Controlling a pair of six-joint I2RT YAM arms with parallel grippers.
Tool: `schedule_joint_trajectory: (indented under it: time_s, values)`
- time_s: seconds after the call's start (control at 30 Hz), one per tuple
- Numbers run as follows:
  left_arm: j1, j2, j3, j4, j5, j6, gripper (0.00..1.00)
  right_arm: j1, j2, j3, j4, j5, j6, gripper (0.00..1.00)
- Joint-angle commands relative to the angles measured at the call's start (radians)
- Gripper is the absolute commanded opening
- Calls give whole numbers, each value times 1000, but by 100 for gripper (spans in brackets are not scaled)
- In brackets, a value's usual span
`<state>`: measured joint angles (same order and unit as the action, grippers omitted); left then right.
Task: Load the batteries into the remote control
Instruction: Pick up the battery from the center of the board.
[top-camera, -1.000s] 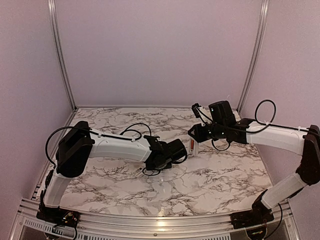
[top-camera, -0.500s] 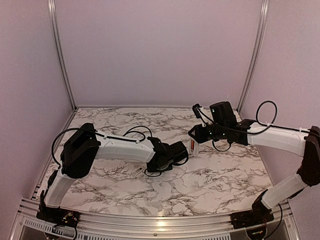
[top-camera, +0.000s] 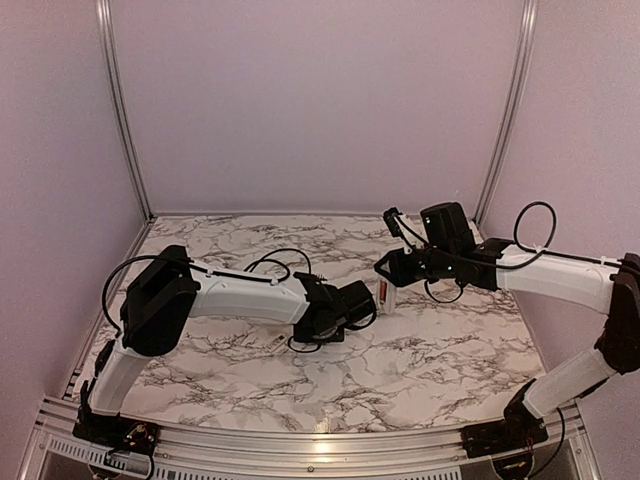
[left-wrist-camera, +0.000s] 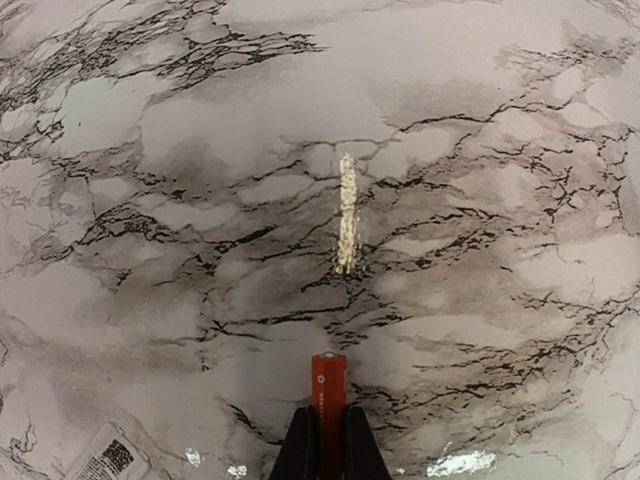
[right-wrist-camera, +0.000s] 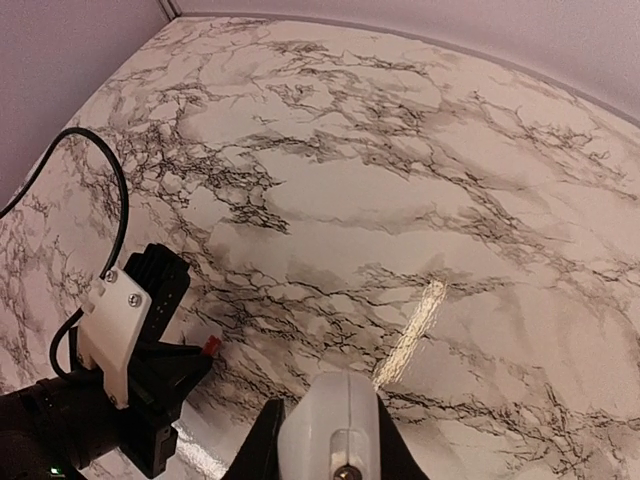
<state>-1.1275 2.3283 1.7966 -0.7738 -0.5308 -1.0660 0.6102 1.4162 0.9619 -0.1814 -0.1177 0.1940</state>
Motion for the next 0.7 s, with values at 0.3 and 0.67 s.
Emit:
schedule_joint_trajectory:
  time_s: [0.3, 0.67]
  values:
    - [8, -240, -387, 227, 331, 349, 0, -4, -68, -9, 9, -195, 10, 0]
    - [-38, -337, -582, 159, 493, 442, 11, -4, -82, -7, -9, -211, 2, 0]
